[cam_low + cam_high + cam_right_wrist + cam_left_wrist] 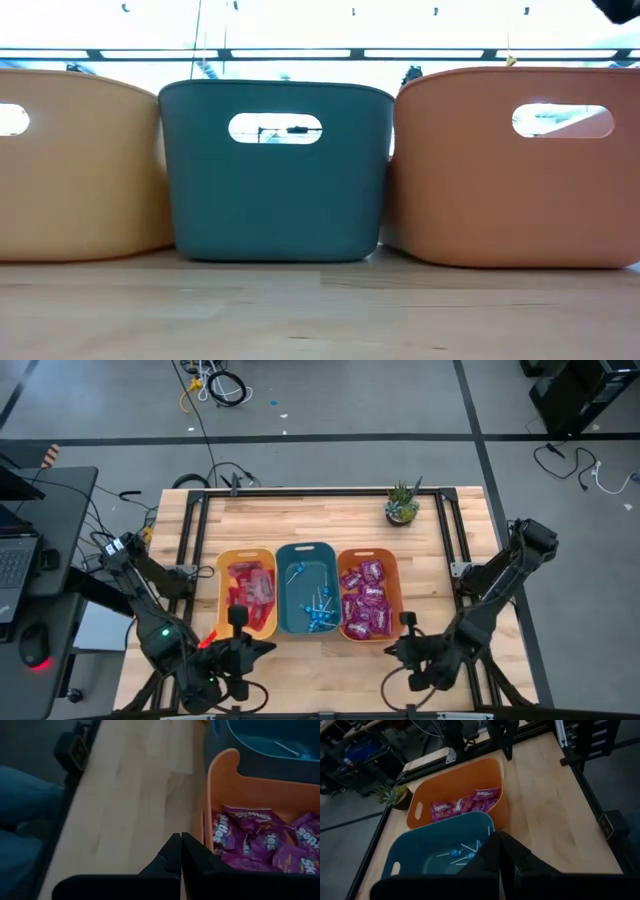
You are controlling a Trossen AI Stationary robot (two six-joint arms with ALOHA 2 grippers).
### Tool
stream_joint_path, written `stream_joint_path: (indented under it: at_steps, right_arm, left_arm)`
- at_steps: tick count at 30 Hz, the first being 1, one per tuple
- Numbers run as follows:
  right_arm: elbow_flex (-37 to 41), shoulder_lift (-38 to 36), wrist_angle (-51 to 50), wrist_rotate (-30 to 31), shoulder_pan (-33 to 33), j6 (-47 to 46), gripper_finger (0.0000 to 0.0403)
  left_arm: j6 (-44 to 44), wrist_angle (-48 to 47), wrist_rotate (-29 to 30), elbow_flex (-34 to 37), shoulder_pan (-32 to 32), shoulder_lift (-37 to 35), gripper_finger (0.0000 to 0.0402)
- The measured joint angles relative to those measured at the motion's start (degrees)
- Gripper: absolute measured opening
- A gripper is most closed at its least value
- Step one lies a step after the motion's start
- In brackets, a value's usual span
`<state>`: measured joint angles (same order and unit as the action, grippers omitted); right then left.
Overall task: Sort candy
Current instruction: Adjust the colored bins
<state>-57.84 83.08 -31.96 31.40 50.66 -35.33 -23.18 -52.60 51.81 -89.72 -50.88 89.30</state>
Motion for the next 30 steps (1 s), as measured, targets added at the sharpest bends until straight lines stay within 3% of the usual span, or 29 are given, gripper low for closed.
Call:
stream_joint_path:
  at_steps: [30]
  right_arm:
    - [0.0, 5.6, 1.0, -1.0, -7.7, 2.3, 0.0000]
  left_arm:
    - [-4.5, -1.8, 0.1, 0.0, -2.1, 2.3, 0.0000]
